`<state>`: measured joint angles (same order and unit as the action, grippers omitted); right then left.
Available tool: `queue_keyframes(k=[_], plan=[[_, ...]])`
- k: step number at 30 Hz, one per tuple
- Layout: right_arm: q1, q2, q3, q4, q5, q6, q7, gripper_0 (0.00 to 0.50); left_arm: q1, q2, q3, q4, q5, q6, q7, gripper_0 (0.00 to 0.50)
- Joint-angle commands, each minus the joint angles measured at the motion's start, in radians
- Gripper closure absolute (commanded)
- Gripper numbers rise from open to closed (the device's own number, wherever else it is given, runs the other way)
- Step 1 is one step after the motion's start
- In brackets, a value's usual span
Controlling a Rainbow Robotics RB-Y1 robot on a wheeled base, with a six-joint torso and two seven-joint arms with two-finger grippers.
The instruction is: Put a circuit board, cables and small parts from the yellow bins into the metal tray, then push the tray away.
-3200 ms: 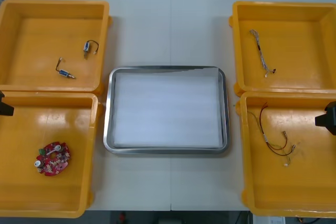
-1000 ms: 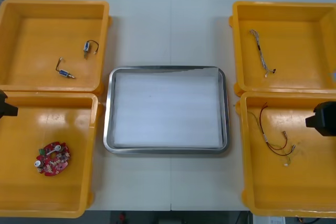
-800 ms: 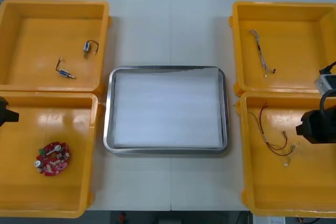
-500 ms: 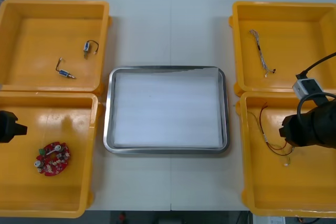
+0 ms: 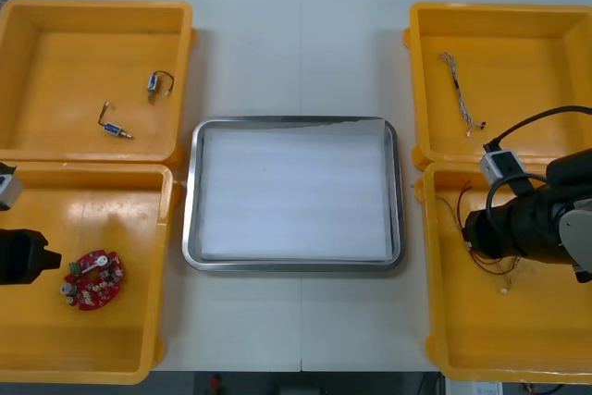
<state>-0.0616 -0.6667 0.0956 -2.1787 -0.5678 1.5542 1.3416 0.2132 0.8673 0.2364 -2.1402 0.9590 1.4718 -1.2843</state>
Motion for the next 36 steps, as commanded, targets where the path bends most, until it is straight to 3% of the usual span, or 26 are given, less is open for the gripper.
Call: queue_keyframes(k=[1,6,12,31,33,34,35,36], plan=[[0.019,-0.03,0.013,0.03,0.013,-0.016,0.139,0.0,0.043,0.018,-0.046,-0.03,-0.046,-0.045,-0.105,0.0],[0.022,-0.03,0.03,0.057,0.009,-0.045,0.165,0.0,0.052,0.018,-0.077,-0.03,-0.086,-0.07,-0.101,0.0],[0.028,-0.031,0.096,0.111,0.066,-0.141,0.16,0.0,0.074,0.018,-0.097,-0.029,-0.095,-0.111,-0.095,0.0],[0.074,-0.03,0.104,0.119,0.039,-0.146,0.159,0.0,0.094,0.013,-0.175,0.011,-0.141,-0.202,-0.081,0.0],[0.074,-0.028,0.104,0.119,0.039,-0.145,0.159,0.193,0.094,0.013,-0.178,0.016,-0.143,-0.203,-0.079,0.0],[0.074,-0.028,0.104,0.119,0.037,-0.146,0.157,0.418,0.094,0.013,-0.181,0.022,-0.146,-0.208,-0.079,0.0],[0.074,-0.027,0.104,0.119,0.036,-0.146,0.156,0.5,0.094,0.013,-0.186,0.031,-0.147,-0.219,-0.081,0.0],[0.075,-0.027,0.104,0.119,0.036,-0.146,0.154,0.5,0.094,0.013,-0.186,0.034,-0.147,-0.223,-0.081,0.0]])
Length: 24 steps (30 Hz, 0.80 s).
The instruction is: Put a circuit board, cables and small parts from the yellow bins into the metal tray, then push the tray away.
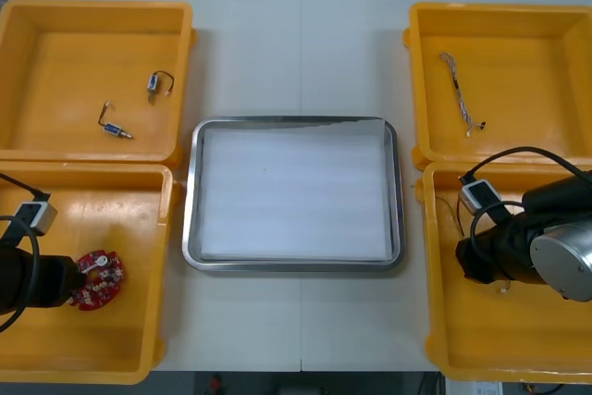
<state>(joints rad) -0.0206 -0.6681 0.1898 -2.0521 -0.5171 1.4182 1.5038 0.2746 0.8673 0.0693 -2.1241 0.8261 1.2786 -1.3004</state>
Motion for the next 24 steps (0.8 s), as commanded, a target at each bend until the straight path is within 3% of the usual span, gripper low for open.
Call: queue_keyframes(k=[1,9,24], plan=[[0.033,-0.025,0.01,-0.008,-0.017,-0.01,-0.01,0.5,0.031,0.013,-0.025,0.029,-0.016,-0.041,-0.068,0.0],[0.033,-0.022,-0.023,-0.03,-0.026,-0.004,-0.016,0.5,0.043,0.013,-0.031,0.044,-0.028,-0.059,-0.068,0.0],[0.025,-0.022,-0.23,-0.284,-0.086,0.306,-0.03,0.5,0.06,0.013,-0.054,0.047,-0.044,-0.093,-0.063,0.0]])
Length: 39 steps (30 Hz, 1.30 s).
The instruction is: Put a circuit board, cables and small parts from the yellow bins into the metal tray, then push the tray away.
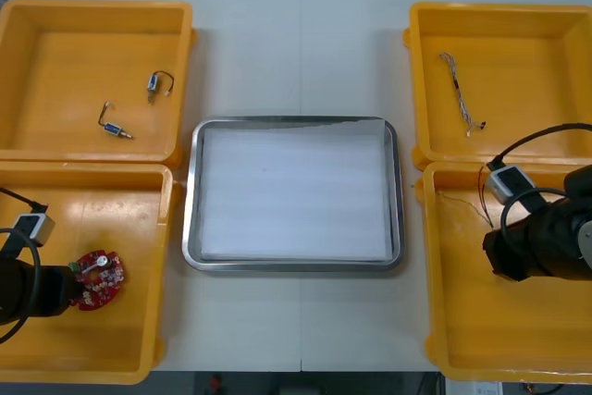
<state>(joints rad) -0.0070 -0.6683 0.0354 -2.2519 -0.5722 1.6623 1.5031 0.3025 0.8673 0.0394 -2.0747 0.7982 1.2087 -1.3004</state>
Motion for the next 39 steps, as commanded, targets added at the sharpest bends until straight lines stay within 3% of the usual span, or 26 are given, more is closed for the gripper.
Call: queue_keyframes(k=[1,3,4,5,6,9,19,31,39], plan=[[0.005,-0.024,-0.095,-0.1,-0.044,0.086,-0.03,0.5,0.032,0.013,-0.027,-0.002,-0.019,-0.028,-0.062,0.0],[-0.008,-0.024,-0.121,-0.113,-0.069,0.126,-0.03,0.5,0.032,0.013,-0.029,-0.002,-0.02,-0.029,-0.06,0.108],[-0.021,-0.022,-0.137,-0.12,-0.086,0.155,-0.03,0.5,0.032,0.013,-0.03,-0.002,-0.022,-0.029,-0.06,0.266],[-0.025,-0.022,-0.144,-0.124,-0.094,0.171,-0.03,0.5,0.032,0.013,-0.03,-0.002,-0.023,-0.029,-0.06,0.351],[-0.039,-0.022,-0.16,-0.132,-0.109,0.201,-0.032,0.5,0.032,0.013,-0.03,-0.002,-0.023,-0.032,-0.06,0.5],[-0.064,-0.024,-0.19,-0.164,-0.132,0.258,-0.032,0.5,0.032,0.013,-0.03,-0.002,-0.027,-0.034,-0.057,0.5],[-0.111,-0.05,-0.215,-0.225,-0.169,0.258,-0.049,0.5,-0.002,0.015,-0.021,-0.002,-0.022,-0.026,-0.046,0.5],[-0.134,-0.174,-0.218,-0.229,-0.296,0.258,-0.072,0.5,-0.141,0.016,0.109,-0.048,0.03,0.249,-0.031,0.5],[-0.134,-0.208,-0.216,-0.25,-0.33,0.258,-0.07,0.5,-0.247,0.018,0.182,-0.087,0.064,0.439,-0.007,0.5]])
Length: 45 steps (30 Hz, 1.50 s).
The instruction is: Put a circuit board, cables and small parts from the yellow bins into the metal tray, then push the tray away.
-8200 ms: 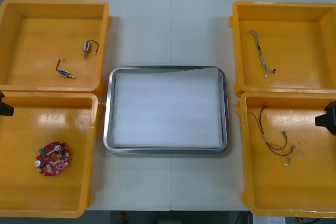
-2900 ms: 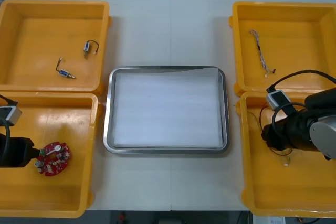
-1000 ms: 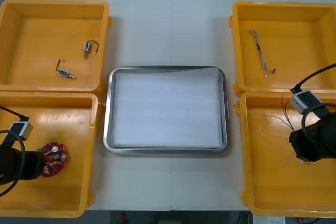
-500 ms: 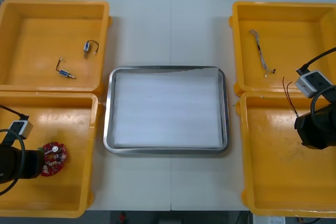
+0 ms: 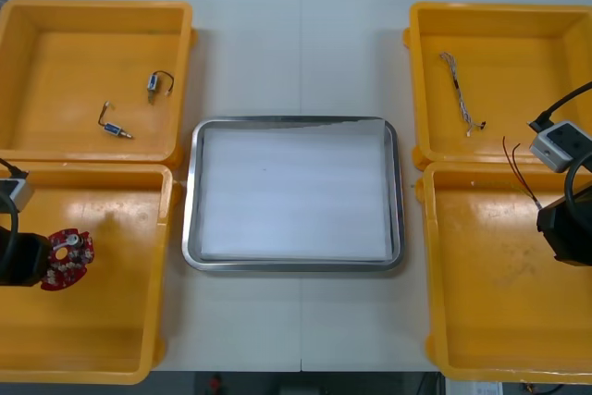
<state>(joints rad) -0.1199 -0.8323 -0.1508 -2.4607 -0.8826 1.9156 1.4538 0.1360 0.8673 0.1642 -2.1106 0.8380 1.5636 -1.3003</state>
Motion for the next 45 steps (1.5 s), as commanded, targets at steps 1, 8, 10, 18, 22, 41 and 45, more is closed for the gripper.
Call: queue_keyframes(k=[1,8,10,18,22,41,45], plan=[[-0.023,-0.047,-0.03,-0.043,-0.021,0.004,-0.02,0.5,-0.102,0.021,0.063,-0.058,0.029,0.112,0.001,0.5],[-0.024,-0.05,-0.03,-0.057,-0.036,0.004,-0.023,0.5,-0.213,0.032,0.064,-0.095,0.055,0.231,0.076,0.5],[-0.024,-0.048,-0.03,-0.063,-0.041,0.004,-0.023,0.5,-0.254,0.038,0.054,-0.101,0.078,0.271,0.104,0.5],[-0.024,-0.05,-0.03,-0.078,-0.05,0.004,-0.021,0.5,-0.392,0.042,-0.049,-0.131,0.141,0.319,0.217,0.5],[-0.024,-0.05,-0.03,-0.08,-0.05,0.004,-0.02,0.5,-0.49,0.042,-0.167,-0.135,0.138,0.319,0.288,0.5],[-0.024,-0.05,-0.03,-0.092,-0.05,0.004,-0.012,0.5,-0.76,-0.106,-0.572,-0.086,0.015,0.274,0.457,0.5],[-0.024,-0.05,-0.03,-0.092,-0.05,0.004,-0.012,0.5,-0.774,-0.148,-0.632,-0.06,-0.036,0.274,0.467,0.5]])
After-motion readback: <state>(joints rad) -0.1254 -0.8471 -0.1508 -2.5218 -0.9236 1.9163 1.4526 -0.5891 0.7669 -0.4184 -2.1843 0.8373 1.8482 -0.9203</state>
